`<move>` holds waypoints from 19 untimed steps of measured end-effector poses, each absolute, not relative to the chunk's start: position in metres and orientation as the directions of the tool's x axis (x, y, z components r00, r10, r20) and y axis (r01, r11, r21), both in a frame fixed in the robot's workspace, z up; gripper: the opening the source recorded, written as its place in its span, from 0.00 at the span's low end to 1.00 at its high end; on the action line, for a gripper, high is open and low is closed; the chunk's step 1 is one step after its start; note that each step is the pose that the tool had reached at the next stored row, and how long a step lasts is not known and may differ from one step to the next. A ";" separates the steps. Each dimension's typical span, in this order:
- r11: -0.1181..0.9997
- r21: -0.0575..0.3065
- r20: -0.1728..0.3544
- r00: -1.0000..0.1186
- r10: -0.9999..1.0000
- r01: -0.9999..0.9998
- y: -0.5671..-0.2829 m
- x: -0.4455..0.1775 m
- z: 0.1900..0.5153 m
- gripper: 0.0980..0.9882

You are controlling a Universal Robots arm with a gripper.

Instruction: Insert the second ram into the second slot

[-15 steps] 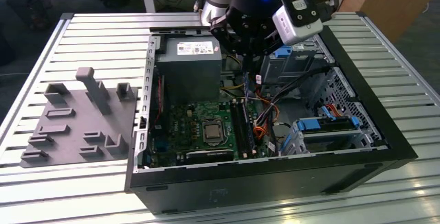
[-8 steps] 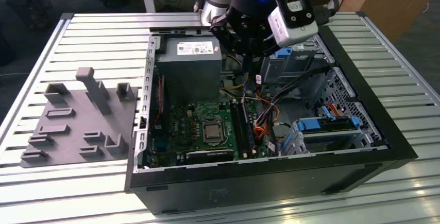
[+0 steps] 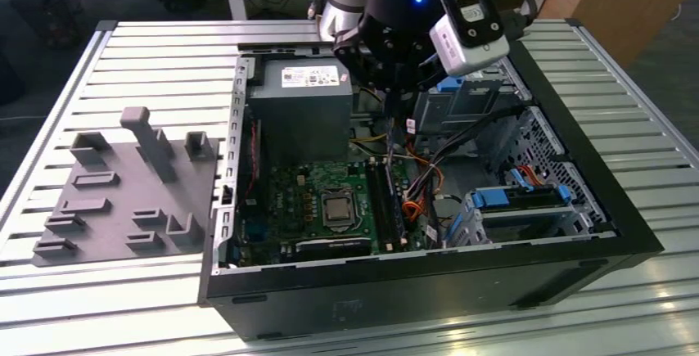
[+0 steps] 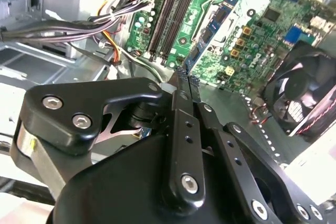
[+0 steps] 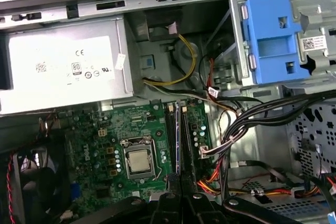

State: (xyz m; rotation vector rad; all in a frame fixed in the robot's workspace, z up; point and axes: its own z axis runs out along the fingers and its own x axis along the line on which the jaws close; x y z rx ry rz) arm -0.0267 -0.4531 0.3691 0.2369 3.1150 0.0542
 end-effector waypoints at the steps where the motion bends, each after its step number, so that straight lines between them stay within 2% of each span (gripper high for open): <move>1: 0.989 0.036 -0.015 -0.990 0.143 0.142 -0.453 -0.027 0.369 0.02; 19: 0.990 0.035 -0.015 -0.990 0.139 0.138 -0.454 -0.027 0.365 0.02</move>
